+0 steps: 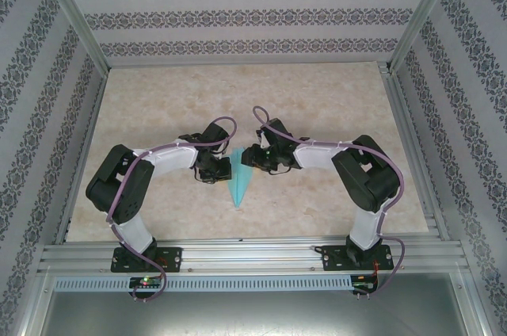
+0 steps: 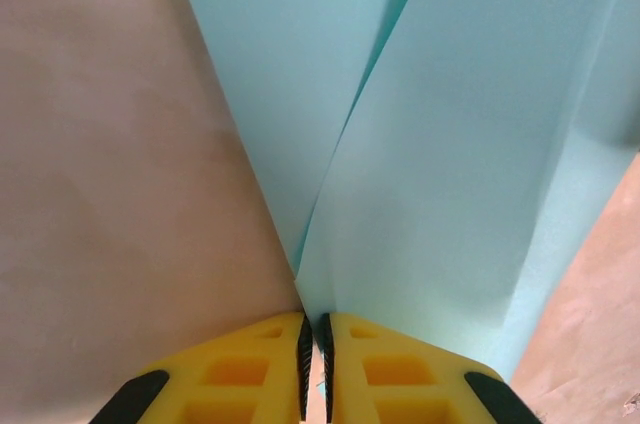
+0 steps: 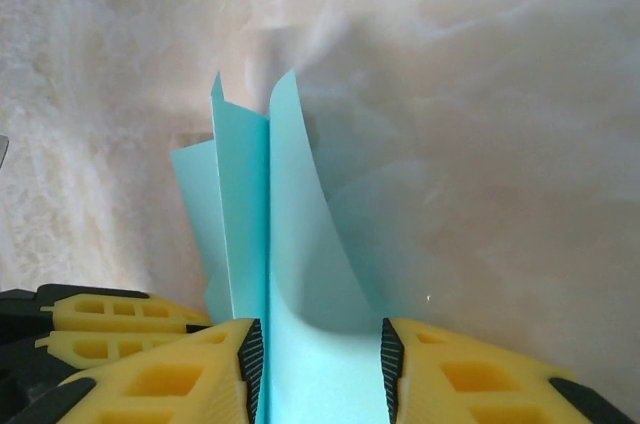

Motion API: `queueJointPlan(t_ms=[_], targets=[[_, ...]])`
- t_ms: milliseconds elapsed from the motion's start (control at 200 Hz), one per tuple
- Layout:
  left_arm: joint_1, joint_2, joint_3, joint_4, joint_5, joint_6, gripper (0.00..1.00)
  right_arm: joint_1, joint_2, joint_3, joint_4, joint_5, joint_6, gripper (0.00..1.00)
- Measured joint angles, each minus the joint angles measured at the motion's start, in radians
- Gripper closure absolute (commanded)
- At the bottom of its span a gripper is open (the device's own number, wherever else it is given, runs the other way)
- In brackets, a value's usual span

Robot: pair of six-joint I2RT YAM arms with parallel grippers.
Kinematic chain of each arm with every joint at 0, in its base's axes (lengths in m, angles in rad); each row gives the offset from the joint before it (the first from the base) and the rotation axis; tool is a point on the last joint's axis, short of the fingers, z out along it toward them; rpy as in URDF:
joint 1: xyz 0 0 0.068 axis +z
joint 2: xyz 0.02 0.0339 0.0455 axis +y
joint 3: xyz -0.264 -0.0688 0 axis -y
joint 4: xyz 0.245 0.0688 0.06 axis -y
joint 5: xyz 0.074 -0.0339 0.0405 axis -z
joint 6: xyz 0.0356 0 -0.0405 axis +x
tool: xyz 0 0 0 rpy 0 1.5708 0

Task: Fold a paper plane with a square sheet of paper (pick it up from the middle)
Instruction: Turn over the paper at the center of the table.

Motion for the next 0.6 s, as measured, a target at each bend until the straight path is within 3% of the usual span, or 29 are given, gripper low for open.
queueJointPlan(t_ms=[245, 600], targets=[[0.000, -0.003, -0.005, 0.007, 0.000, 0.000, 0.84, 0.000, 0.005, 0.054, -0.077, 0.036, -0.055, 0.59], [0.000, -0.003, -0.005, 0.007, 0.000, 0.000, 0.85, 0.001, 0.062, 0.070, -0.047, -0.065, -0.054, 0.58]])
